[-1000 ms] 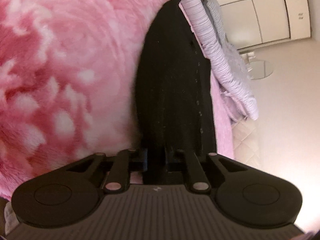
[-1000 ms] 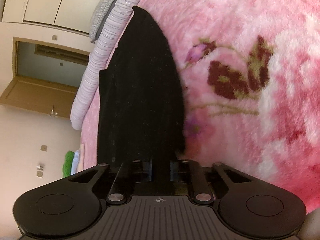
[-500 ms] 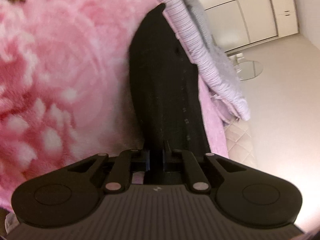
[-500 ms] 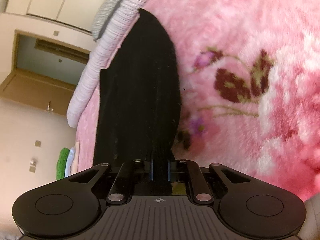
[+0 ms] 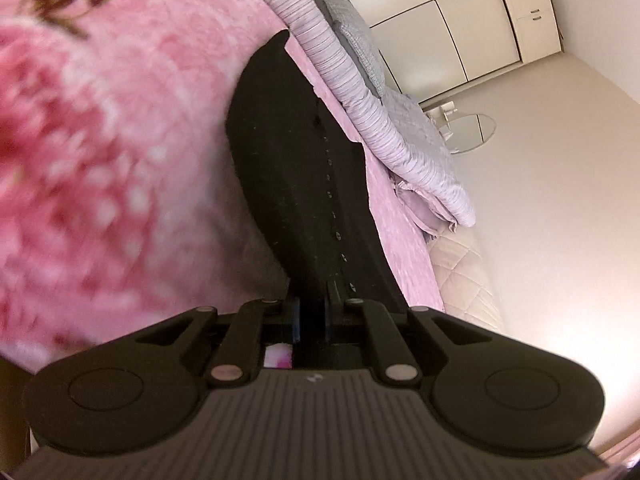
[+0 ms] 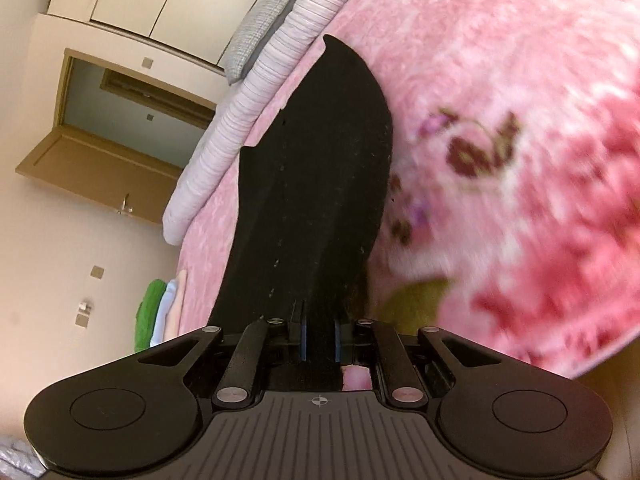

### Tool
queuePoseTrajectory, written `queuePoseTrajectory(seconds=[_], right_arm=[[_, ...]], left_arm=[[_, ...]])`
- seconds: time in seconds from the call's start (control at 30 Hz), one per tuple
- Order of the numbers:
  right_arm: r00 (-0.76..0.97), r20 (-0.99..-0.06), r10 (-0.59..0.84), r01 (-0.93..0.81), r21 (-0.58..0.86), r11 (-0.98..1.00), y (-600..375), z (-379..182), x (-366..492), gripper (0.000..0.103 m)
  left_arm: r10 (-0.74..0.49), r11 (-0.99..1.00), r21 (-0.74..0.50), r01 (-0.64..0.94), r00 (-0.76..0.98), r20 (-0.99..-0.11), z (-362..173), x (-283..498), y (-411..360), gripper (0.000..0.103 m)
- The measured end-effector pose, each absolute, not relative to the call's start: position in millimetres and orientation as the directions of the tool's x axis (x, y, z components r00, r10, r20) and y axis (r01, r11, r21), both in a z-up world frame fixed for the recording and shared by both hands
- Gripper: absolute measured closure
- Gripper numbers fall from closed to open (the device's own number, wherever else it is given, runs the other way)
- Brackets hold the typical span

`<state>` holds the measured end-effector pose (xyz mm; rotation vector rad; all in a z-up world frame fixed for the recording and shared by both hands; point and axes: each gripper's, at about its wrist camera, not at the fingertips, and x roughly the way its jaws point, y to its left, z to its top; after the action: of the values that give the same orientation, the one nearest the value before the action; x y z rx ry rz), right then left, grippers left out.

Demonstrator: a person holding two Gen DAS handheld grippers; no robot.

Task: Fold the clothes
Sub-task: 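Lift the hem with both grippers and fold it toward the collar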

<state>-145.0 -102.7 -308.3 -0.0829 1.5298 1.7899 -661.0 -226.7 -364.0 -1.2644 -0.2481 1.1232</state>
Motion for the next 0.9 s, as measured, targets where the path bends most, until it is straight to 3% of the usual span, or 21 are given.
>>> queuePoseTrajectory(seconds=[0.37,0.9], right_arm=[[-0.718,-0.521,0.462,-0.566,0.823,0.049,-192.4,-309.2,-122.2,0.092],[-0.733,-0.471,0.491,-0.599,0.789,-0.136,-157.1,-251.5,-127.2,0.092]], left_arm=[[0.733,-0.124,-0.834,-0.537,0.516,-0.442,-356.5,-650.7,-309.1,0.096],[0.759,0.000,-0.829,-0.559,0.539,-0.364,-297.6,-657.8,-255.5,0.096]])
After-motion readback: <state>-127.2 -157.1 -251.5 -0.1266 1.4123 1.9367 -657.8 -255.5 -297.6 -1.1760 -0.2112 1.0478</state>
